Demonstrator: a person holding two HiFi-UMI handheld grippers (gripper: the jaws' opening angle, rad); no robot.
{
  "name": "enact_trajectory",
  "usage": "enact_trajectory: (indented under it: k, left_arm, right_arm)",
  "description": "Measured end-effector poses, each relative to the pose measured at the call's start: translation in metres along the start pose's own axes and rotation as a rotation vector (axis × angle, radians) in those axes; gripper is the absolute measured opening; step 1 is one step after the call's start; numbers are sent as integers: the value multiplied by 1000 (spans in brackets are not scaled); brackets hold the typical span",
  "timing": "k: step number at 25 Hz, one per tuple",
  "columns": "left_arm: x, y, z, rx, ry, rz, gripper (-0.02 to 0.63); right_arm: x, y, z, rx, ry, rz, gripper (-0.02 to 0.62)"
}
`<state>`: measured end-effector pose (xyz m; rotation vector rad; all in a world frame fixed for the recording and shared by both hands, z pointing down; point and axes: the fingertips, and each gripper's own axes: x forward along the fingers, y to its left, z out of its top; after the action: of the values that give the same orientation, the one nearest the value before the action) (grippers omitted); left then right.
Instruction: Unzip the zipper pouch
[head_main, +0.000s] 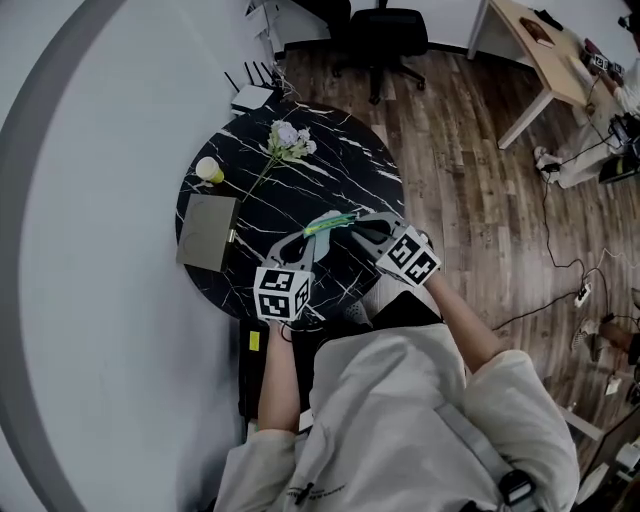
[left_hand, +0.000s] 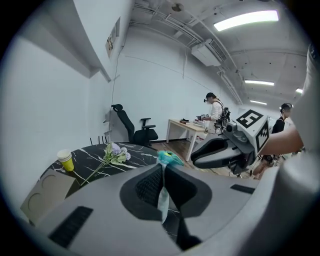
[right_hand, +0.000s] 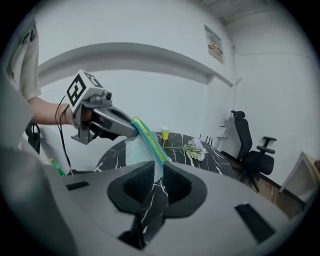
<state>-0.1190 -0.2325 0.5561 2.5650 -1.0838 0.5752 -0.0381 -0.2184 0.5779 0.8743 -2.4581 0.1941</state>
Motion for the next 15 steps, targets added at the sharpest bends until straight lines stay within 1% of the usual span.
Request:
enact_trajectory:
  k: [3, 8, 12, 15]
  left_arm:
    - [0, -2, 0, -21, -21, 24, 25]
    - [-2, -7, 3, -64, -51, 93, 25]
    - [-5, -15, 8, -102, -72, 158, 25]
    - [-6, -25, 11, -122, -82, 192, 25]
  right_arm:
    - [-1, 3, 6, 94, -44, 12, 58]
    - [-10, 6, 16, 190, -106, 28, 60]
    - [-29, 7, 23, 199, -146, 34, 66]
    - [-44, 3, 23, 209, -167, 25, 66]
